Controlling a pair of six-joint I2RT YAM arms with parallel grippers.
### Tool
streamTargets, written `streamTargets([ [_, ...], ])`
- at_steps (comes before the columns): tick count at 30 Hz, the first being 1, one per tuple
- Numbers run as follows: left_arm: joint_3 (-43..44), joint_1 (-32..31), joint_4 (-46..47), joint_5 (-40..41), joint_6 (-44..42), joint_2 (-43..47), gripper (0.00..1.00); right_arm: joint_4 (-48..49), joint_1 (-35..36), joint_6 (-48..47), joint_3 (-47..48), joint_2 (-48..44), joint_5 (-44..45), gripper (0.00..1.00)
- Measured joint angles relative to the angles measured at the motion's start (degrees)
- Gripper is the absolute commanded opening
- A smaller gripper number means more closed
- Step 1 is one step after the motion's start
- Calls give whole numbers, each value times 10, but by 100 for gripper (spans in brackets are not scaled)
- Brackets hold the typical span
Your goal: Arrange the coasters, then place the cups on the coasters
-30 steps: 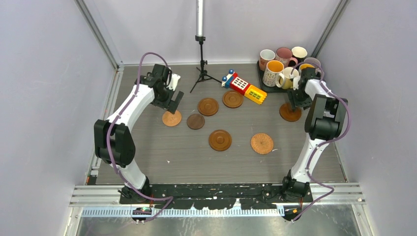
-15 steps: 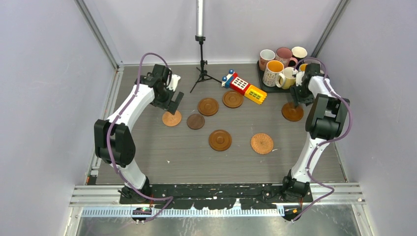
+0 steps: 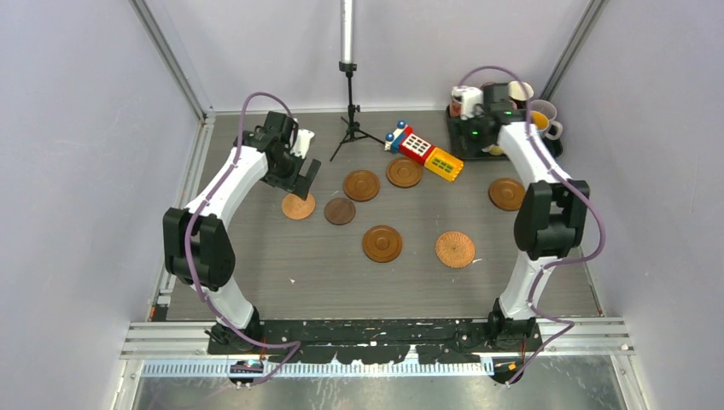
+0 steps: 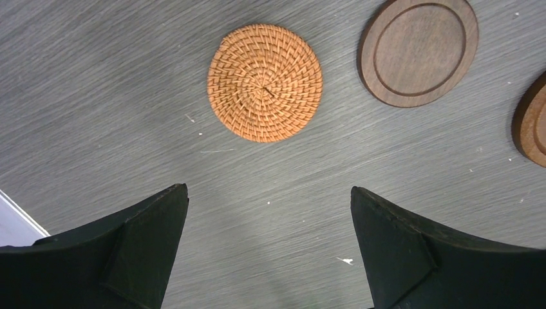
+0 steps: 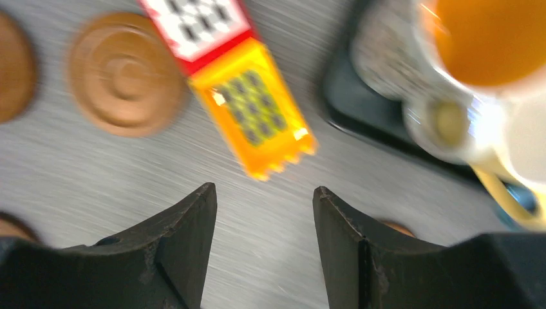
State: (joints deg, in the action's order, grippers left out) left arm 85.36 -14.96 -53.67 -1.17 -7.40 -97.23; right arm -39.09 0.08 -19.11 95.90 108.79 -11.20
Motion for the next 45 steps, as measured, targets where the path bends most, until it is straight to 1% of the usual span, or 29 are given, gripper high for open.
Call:
streamTargets([
  [4,-1,3,-4,-9,10,9,100,23,101,23,4,6,-16,61],
  [7,-4,10,-10,-15,10,25,100,35,161,38,24,30,-19,60],
  [12,-9,28,-16,-17,10,45,100,59,203,60,66,96,11,59],
  [17,-10,42,-30,-24,9,55,100,65,211,72,86,155,54,56],
  [23,-10,61,-47,-37,9,63,100,65,211,76,86,185,77,50],
  [35,-10,67,-60,-39,-2,71,100,75,215,70,84,205,104,43],
  [41,-10,67,-62,-39,-9,71,100,91,216,57,60,200,120,42],
  [45,-10,67,-62,-39,-15,71,100,109,216,48,16,174,129,41],
])
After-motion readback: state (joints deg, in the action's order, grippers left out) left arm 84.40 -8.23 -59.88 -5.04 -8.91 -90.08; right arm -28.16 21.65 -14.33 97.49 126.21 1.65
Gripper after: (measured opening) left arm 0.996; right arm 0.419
